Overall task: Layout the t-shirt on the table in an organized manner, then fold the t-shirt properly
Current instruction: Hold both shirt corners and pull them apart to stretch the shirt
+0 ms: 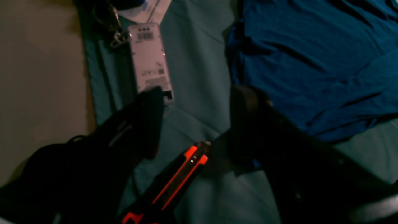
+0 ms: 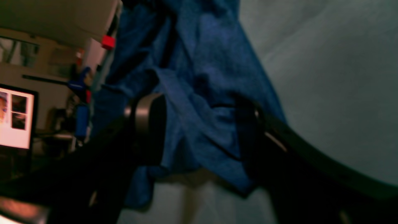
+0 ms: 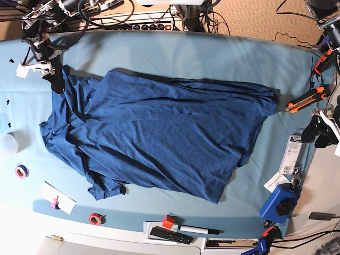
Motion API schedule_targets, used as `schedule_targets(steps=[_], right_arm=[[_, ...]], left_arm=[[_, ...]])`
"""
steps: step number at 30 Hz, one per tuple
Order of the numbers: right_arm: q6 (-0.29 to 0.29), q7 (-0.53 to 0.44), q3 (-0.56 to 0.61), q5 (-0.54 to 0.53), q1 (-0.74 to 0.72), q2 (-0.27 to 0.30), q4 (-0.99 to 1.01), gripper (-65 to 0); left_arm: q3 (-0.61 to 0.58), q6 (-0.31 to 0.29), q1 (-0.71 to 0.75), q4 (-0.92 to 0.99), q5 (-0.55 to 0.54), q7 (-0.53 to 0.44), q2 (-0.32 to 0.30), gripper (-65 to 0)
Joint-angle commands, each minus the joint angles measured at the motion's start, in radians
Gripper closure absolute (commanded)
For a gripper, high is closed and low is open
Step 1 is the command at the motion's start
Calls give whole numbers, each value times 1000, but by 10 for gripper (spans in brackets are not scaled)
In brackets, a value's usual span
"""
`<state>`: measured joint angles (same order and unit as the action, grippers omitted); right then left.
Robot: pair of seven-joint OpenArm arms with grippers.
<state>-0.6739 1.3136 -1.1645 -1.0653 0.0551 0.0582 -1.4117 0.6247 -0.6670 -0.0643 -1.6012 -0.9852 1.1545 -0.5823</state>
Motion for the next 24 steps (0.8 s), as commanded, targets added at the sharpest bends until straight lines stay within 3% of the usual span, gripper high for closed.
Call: schedule_targets(steps=[1,7,13,24], right_arm=[[0,-5,-2,-7,-5,37,-13,-355],[20,-11,-41,-7,-5,107,-13,-355],[20,-40,-84,42,-5,85,2,-355],[20,-84,54,36,-6,83,135,-355]], left_arm=[[7,-3,-16,-13,-21,-18,-24,-345],[7,-3,-16,-13,-21,-18,-24,-345],[7,-3,-16,-13,-23,-19,-24,-345],[7,-3,-16,-13,-22,-19,-24,-345]])
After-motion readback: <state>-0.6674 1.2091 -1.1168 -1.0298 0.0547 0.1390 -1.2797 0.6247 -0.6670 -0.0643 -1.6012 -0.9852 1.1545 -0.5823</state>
